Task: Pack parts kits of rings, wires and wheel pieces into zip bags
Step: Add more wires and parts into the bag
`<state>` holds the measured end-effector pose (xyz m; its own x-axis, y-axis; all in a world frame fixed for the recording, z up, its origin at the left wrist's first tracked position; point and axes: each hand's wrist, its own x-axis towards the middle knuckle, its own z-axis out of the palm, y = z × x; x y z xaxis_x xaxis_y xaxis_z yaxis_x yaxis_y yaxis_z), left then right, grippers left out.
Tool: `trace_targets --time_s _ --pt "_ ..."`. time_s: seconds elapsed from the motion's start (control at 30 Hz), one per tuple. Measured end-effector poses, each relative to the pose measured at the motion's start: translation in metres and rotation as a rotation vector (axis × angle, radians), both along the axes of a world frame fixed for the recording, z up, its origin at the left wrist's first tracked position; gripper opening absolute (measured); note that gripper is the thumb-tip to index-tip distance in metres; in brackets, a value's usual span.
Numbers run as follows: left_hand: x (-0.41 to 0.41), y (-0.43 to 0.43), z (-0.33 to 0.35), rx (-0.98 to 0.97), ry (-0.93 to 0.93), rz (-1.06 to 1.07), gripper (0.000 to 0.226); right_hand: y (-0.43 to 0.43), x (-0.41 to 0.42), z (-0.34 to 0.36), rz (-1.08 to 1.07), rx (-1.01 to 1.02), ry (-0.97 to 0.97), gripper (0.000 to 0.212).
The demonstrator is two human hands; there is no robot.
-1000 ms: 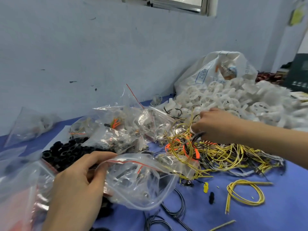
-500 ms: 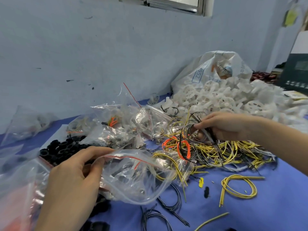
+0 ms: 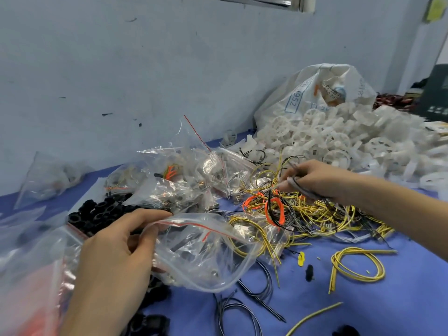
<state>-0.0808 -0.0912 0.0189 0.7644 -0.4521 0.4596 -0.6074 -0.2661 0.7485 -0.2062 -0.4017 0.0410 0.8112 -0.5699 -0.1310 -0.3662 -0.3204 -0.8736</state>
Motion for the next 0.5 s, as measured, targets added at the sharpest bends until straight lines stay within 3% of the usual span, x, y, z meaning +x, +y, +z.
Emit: trace_targets --time_s 0.13,0.23,0.3,0.33,0.4,0.5 --pt "0.004 0.003 -0.004 -0.053 0.032 0.015 0.045 0.041 0.017 -0.011 0.194 -0.274 0.153 0.013" --pt "0.005 0.006 -0.003 -0.065 0.053 0.02 0.042 0.062 0.044 -0.029 0.223 -0.624 0.292 0.018" --pt "0.004 0.007 -0.001 -0.059 0.052 0.005 0.038 0.068 0.057 -0.045 0.228 -0.736 0.426 0.008" --pt "0.002 0.007 0.001 -0.059 0.056 -0.011 0.035 0.068 0.06 -0.052 0.219 -0.776 0.464 0.014" --pt "0.0 0.006 0.004 -0.074 0.051 -0.045 0.028 0.066 0.06 -0.059 0.201 -0.822 0.448 0.014" --pt "-0.004 0.003 0.005 -0.092 0.053 -0.08 0.018 0.058 0.049 -0.05 0.139 -0.776 0.245 0.01"
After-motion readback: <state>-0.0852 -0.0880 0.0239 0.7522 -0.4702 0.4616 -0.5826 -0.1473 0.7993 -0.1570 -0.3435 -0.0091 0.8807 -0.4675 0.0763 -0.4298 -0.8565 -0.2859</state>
